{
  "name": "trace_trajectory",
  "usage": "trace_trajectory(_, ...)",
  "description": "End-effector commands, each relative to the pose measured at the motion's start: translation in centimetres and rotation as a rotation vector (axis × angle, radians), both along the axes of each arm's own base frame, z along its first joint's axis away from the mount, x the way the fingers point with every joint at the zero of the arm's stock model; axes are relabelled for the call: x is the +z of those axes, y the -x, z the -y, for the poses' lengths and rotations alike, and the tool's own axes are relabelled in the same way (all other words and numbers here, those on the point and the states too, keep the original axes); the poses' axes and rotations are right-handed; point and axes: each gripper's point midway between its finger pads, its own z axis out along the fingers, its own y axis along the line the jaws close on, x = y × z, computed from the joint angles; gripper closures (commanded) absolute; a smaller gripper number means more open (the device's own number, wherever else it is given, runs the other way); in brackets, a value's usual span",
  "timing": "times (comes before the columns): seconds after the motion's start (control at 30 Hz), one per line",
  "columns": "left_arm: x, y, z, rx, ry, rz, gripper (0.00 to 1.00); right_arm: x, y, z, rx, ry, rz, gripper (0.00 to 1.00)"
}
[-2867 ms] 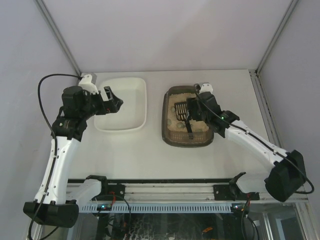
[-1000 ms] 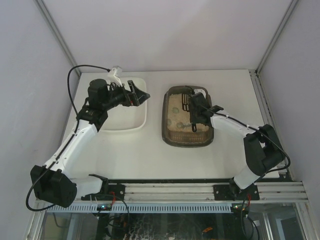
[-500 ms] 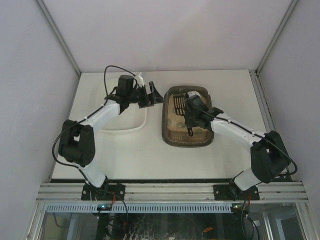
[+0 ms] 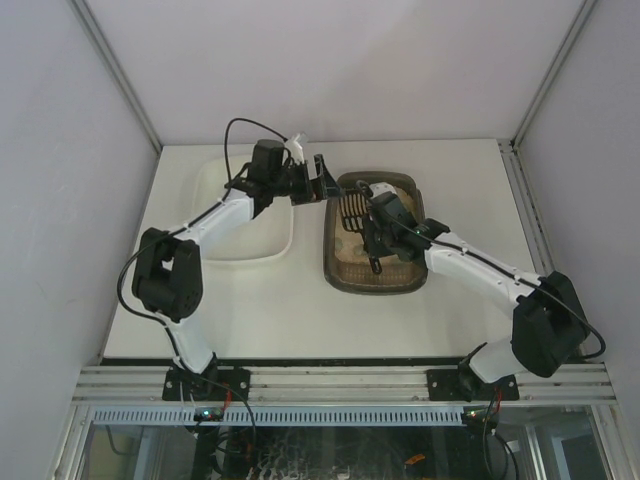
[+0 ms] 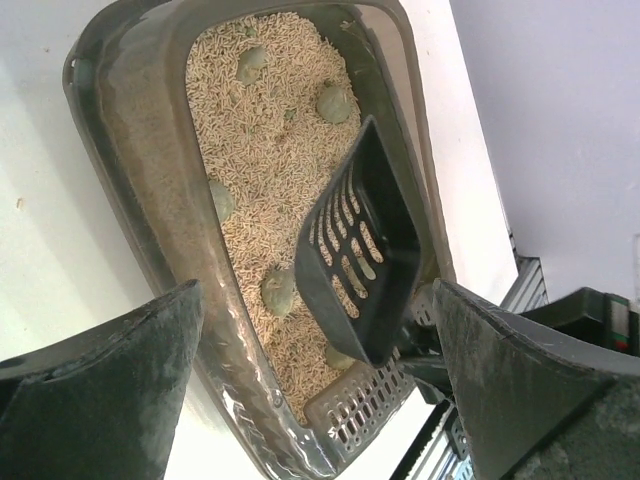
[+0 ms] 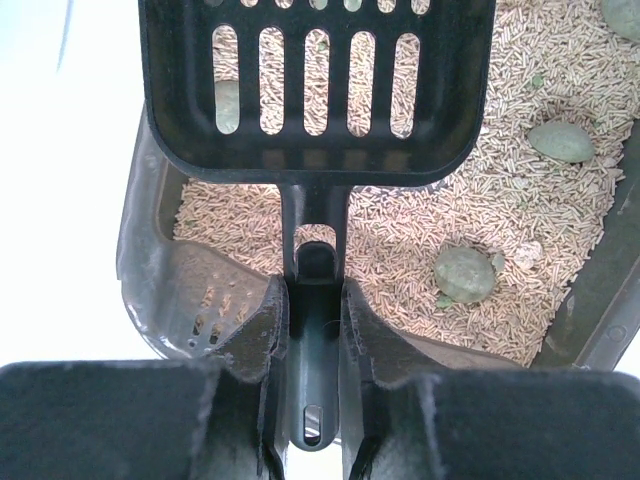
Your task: Clean the litter box
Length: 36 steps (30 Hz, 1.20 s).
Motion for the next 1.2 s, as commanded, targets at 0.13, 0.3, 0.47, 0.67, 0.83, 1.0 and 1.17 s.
trace_trajectory(0.13, 0.3, 0.0, 1.4, -0.033, -0.039, 0.091, 0.0, 4.6, -0.1, -1.3, 0.03, -0.084, 0.104, 1.0)
trace_trajectory(0.3, 0.3, -0.3, 2.5, -0.065, -0.038, 0.079, 0.03, 4.8, 0.6, -2.1, 0.05, -0.095, 0.104, 1.0)
trace_trajectory(0.47, -0.2, -0.2, 3.3, -0.088, -0.042, 0.064, 0.14, 4.9, 1.0, -2.7, 0.063, -0.103, 0.104, 1.0)
trace_trajectory(0.67, -0.5, -0.2, 3.4, -0.102, -0.045, 0.064, 0.94, 5.0, 1.3, -2.8, 0.066, -0.106, 0.102, 1.0)
trace_trajectory(0.83, 1.1, 1.2, 4.7, -0.193, 0.062, 0.086, 1.0, 5.3, 1.6, -3.0, 0.074, -0.126, 0.095, 0.91)
trace_trajectory(1.0, 3.0, 2.4, 5.1, -0.234, 0.153, 0.133, 1.0, 6.1, 2.6, -3.5, 0.12, -0.248, 0.083, 0.41)
trace_trajectory(1.17, 5.2, 2.8, 5.1, -0.236, 0.228, 0.241, 1.0, 7.6, 3.3, -2.1, 0.11, -0.661, 0.026, 0.24)
